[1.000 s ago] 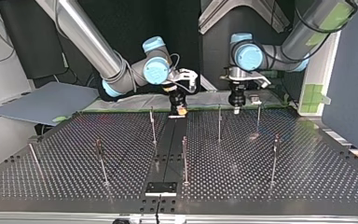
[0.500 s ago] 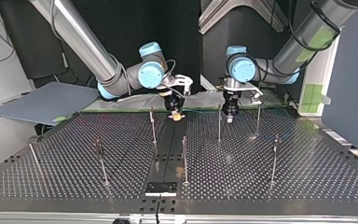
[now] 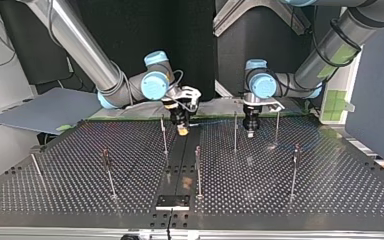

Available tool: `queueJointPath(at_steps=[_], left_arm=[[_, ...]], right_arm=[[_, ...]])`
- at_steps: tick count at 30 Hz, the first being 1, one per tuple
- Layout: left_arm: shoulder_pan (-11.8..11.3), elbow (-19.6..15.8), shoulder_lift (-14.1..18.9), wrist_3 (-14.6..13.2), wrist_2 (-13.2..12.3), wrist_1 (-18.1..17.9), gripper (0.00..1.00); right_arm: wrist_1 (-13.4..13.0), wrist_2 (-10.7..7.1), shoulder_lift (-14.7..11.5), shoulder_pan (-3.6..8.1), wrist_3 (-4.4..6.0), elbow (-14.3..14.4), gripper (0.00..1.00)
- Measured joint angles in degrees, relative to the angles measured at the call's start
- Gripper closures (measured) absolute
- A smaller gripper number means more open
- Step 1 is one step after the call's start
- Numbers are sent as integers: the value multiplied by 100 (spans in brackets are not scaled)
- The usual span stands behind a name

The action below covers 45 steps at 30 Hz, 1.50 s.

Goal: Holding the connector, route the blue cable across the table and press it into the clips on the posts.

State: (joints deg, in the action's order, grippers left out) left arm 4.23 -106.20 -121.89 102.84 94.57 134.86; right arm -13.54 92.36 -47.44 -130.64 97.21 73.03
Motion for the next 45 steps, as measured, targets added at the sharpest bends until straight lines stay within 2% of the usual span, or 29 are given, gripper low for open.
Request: queueJointPath(at_steps=[2, 3, 5, 6, 8, 9, 11, 13, 22, 32, 41, 45], left_arm=[[-18, 2, 0, -1, -3, 9, 70], [-25, 3, 1, -1, -3, 20, 70], [-36, 3, 2, 5, -4, 74, 52], [-40, 4, 3, 12, -5, 110, 52], [-52, 4, 4, 47, -9, 209, 30], [-57, 4, 5, 63, -10, 248, 30], [-70, 5, 11, 83, -12, 347, 3], [-78, 5, 12, 65, -10, 431, 0], [-61, -29, 48, -136, 22, 872, 0], [41, -257, 529, -188, 77, 1348, 0], [172, -369, 969, -267, 311, 1467, 0], [218, -425, 1057, -306, 338, 1525, 0]], right_arm=[[-5, -5, 0, 19, 0, 0, 100], [-7, -9, 0, 29, 0, 0, 100], [-8, -12, -1, 40, -2, -1, 100], [-7, -15, -2, 45, -4, 0, 100], [-2, -26, -1, 51, -6, 2, 100], [5, -40, 0, 54, -7, 3, 100], [19, -57, 0, 56, -10, 4, 100], [36, -69, 0, 57, -17, 5, 100], [55, -81, -1, 67, -30, 6, 100], [75, -80, 0, 107, -41, 17, 100], [78, -79, 4, 126, -43, 79, 100], [78, -78, 4, 128, -40, 83, 100]])
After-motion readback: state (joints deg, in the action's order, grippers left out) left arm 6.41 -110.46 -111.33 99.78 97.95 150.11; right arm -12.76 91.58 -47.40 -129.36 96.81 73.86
